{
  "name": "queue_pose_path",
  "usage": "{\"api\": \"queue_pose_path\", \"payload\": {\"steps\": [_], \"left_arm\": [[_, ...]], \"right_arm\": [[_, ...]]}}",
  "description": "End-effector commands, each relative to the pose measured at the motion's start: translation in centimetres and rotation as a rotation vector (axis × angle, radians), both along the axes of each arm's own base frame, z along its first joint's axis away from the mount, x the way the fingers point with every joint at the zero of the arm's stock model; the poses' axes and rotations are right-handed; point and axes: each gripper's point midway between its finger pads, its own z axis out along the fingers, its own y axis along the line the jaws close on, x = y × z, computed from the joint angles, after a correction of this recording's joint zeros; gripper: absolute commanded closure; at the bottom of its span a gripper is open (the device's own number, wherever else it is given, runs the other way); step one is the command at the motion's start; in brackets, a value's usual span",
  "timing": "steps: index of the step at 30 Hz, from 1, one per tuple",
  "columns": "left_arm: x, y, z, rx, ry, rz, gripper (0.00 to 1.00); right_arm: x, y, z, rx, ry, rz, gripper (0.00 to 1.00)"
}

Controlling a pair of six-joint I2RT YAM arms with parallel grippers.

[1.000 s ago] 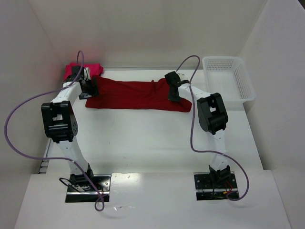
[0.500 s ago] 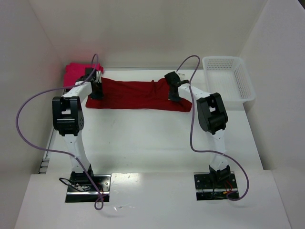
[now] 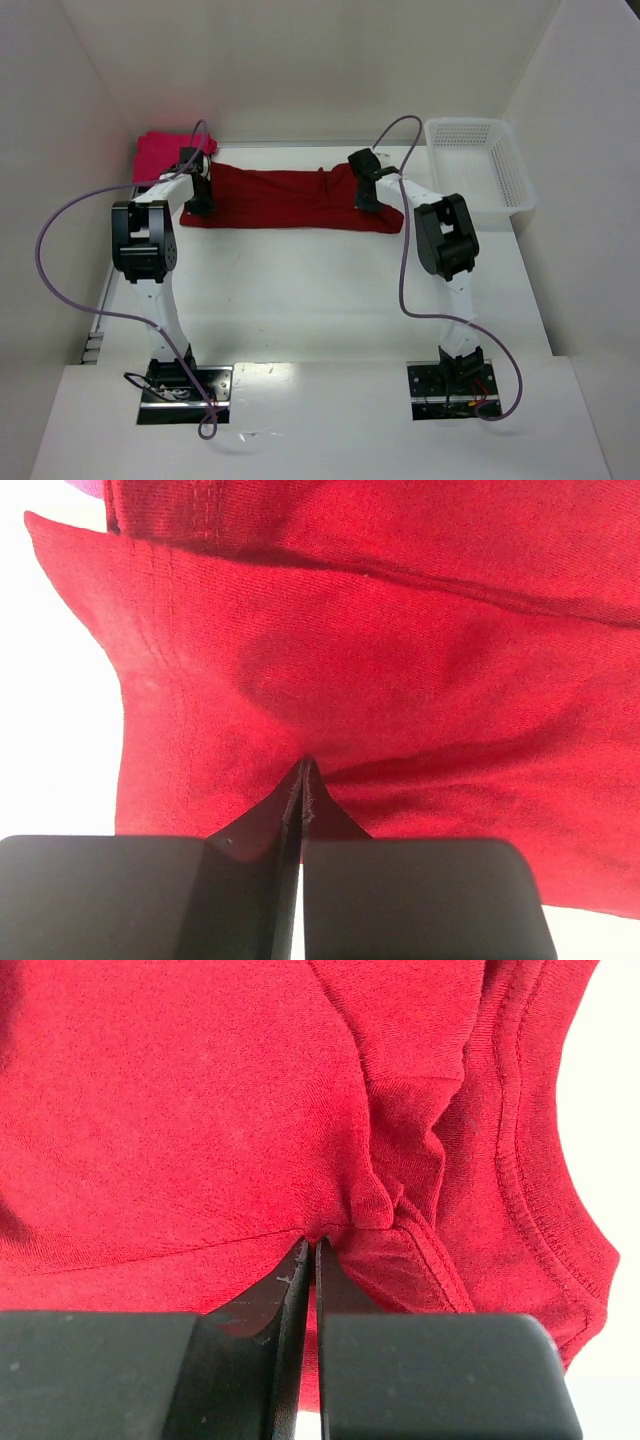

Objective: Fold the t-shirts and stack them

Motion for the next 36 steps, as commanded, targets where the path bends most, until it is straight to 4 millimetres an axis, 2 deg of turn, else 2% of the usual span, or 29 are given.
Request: {"api": "queue_pose_path", "payload": {"steps": [1, 3, 7, 8, 12, 13, 14, 18, 22, 24, 29, 30, 31, 32, 36], "left_arm": [[-2.2, 0.3, -1.6, 0.007, 0.078, 0.031, 0.99], [-3.1, 0.3, -2.0, 0.006, 0.111, 0.030, 0.99], [-4.8, 0.4, -1.9, 0.013, 0.162, 0.034, 0.99], [-4.7, 0.4, -1.5, 0.013, 0.152, 0.034, 0.99], [-7.0, -0.6, -1.9, -0.037, 0.218, 0.027, 0.99], [-7.9, -0.7, -2.3, -0.038, 0.238, 0.027, 0.99], [-8.3, -1.1, -2.3, -0.037, 0.243, 0.016, 0.99], [-10.5, -1.9, -3.0, -0.047, 0.300, 0.002, 1.00], [-12.1, -3.8, -2.7, -0.043, 0.326, -0.036, 1.00], [-12.4, -4.3, -1.9, -0.044, 0.308, -0.042, 1.00], [-13.1, -7.3, 0.6, -0.119, 0.259, -0.107, 1.00], [-13.8, -8.4, 0.3, -0.118, 0.282, -0.127, 1.00], [-14.3, -9.1, 0.3, -0.129, 0.285, -0.134, 1.00], [-14.3, -9.7, 0.4, -0.130, 0.285, -0.139, 1.00], [-16.8, -12.1, -1.4, -0.143, 0.375, -0.164, 1.00]], "right_arm": [[1.9, -1.1, 1.0, -0.017, -0.044, -0.021, 0.92], [2.2, -1.6, 0.6, -0.029, -0.027, -0.022, 0.92], [3.1, -1.8, 1.2, -0.023, -0.042, -0.032, 0.92], [3.2, -2.5, 1.3, -0.029, -0.041, -0.038, 0.92], [4.5, -4.1, 1.6, -0.030, -0.057, -0.064, 0.92], [4.7, -4.1, 1.4, -0.035, -0.055, -0.057, 0.92], [5.1, -4.0, 2.1, -0.036, -0.069, -0.050, 0.92], [6.1, -3.5, 1.7, -0.030, -0.073, -0.035, 0.91], [6.7, -3.2, 1.7, -0.023, -0.080, -0.021, 0.91], [6.9, -3.0, 2.0, -0.018, -0.085, -0.008, 0.91], [7.7, -2.8, 2.7, -0.020, -0.120, 0.009, 0.91], [7.6, -2.7, 2.1, -0.016, -0.108, 0.015, 0.91], [7.9, -2.6, 2.6, -0.013, -0.120, 0.014, 0.91], [8.0, -2.4, 2.2, -0.005, -0.115, 0.021, 0.91], [8.8, -2.0, 2.1, 0.007, -0.129, 0.026, 0.91]]}}
